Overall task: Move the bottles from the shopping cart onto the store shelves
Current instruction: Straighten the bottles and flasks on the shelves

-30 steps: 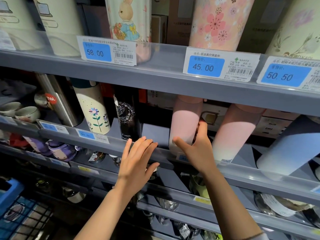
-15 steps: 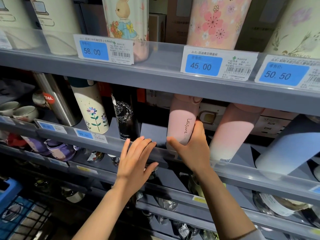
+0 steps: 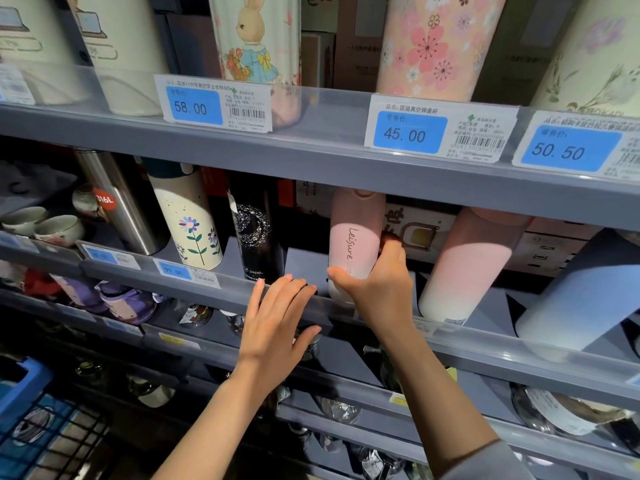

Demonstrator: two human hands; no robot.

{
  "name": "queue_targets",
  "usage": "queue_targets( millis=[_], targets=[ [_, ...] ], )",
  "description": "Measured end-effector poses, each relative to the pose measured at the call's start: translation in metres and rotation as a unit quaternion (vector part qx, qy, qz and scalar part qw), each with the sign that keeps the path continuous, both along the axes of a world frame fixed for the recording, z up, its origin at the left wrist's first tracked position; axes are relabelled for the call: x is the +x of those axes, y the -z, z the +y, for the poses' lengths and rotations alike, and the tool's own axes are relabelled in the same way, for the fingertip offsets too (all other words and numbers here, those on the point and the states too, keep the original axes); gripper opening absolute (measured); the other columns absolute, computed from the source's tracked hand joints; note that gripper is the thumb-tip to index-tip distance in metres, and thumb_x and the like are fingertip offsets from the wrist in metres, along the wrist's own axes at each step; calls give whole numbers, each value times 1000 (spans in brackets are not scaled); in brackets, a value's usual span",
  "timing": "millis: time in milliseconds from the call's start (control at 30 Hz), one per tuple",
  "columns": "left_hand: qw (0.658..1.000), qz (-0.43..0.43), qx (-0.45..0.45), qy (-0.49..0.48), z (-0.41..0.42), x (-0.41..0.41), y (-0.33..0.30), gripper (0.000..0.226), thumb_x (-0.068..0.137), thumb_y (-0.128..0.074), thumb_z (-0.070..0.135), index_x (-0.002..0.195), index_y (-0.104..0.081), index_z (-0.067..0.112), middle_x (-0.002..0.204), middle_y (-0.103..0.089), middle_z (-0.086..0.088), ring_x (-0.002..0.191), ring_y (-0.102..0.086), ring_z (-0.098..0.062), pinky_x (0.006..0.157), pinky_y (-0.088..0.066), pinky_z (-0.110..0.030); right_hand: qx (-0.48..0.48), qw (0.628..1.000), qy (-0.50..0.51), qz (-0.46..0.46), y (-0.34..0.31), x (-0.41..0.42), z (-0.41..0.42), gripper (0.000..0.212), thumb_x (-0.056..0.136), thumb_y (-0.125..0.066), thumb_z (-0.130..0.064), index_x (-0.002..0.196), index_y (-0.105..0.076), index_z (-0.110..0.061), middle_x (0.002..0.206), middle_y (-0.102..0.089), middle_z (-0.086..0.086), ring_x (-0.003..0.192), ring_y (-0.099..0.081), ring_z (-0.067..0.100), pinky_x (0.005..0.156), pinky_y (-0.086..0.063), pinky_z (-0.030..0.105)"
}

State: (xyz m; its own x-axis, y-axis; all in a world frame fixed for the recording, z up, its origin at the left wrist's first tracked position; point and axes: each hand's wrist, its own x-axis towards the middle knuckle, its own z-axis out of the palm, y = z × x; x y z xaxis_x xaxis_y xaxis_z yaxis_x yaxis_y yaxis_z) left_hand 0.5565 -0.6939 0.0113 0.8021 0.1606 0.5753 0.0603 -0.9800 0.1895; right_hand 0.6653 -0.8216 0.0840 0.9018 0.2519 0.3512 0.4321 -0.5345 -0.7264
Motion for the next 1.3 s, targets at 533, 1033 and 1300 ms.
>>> queue_targets(
  millis=[533, 1033, 1300],
  targets=[
    [1000, 10, -4, -4, -2, 1, -1, 63, 72, -82, 27, 127, -54, 17, 126, -58, 0, 131, -39, -21, 118, -4, -38, 8, 1000, 6, -3, 6, 1, 1, 72, 65, -85, -37, 109, -42, 0, 100, -37, 1, 100, -52, 31, 76, -45, 40],
    [999, 13, 25, -15, 0, 1, -1, 57, 77, -77, 31, 127, -55, 16, 126, -60, -3, 128, -41, -21, 117, -9, -40, 84, 992, -46, -86, -4, -24, -37, 84, 72, -69, -55, 132, -43, -2, 121, -47, 4, 110, -52, 21, 93, -47, 28],
    [999, 19, 29, -17, 3, 2, 4, 53, 82, -46, 44, 126, -54, 15, 124, -58, -3, 126, -45, -24, 119, -7, -37, 166, 981, 102, 8, 3, -8, -136, 85, 76, -80, -28, 144, -29, -20, 141, -37, 1, 127, -40, 12, 108, -37, 32]
  ],
)
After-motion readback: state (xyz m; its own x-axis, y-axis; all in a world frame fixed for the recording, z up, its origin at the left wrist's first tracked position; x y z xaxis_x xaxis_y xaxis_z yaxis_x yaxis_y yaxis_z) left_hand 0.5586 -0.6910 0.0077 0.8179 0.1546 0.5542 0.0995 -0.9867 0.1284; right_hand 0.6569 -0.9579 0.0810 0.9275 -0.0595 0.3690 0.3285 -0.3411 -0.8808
